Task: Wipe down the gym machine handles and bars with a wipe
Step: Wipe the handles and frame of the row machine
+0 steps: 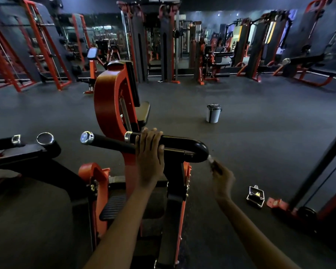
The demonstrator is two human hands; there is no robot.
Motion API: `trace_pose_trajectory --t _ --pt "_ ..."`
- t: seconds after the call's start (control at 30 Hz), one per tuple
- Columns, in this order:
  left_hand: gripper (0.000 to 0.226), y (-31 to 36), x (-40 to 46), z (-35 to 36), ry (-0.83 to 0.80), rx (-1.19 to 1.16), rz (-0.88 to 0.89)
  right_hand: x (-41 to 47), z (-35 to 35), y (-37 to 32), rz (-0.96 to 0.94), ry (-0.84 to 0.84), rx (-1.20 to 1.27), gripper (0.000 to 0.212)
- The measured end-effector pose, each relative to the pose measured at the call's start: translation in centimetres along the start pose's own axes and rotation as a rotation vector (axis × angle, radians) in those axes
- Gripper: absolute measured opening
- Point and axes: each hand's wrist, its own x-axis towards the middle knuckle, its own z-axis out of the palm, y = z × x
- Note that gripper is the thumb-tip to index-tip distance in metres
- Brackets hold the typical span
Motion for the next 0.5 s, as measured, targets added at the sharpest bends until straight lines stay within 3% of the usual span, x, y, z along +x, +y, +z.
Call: trace_pose_trajectory --t 0.07,0.1,0.17,0.2,0.27,0.33,0.4,0.5 --pt "0.041 0.1 0.1 0.1 0.011 -0.004 0.000 -0.2 0.7 -2.1 -0.118 0.107 0.190 0.032" --pt "0.040 0.2 0.2 0.1 0.018 -0.004 -0.005 -0.7 1.2 -3.2 -0.239 0.071 0.234 0.034" --pt "0.040 0.5 0.2 0.2 0.033 0.000 -0.020 -1.9 2.0 -4.2 -0.441 -0.008 0.147 0.040" --pt "0.040 0.6 0.1 0.2 0.033 -0.002 -0.028 -2.2 2.2 -3.6 -0.426 0.001 0.133 0.041" --pt "0.040 0.6 0.0 0.3 0.026 -0.001 -0.037 -1.5 2.5 -1.6 -0.116 0.051 0.165 0.037" --pt "0.042 0.5 0.0 0.4 0.021 -0.004 -0.047 -0.7 2.7 -0.5 0.260 -0.005 0.182 0.037" --pt "0.042 0.4 -0.1 0.5 0.026 -0.009 -0.034 -0.2 2.9 -1.7 0.530 -0.034 0.406 0.031" --pt "0.046 0.4 0.1 0.7 0.045 0.009 -0.030 -0.3 2.5 -6.8 0.753 0.020 0.797 0.028"
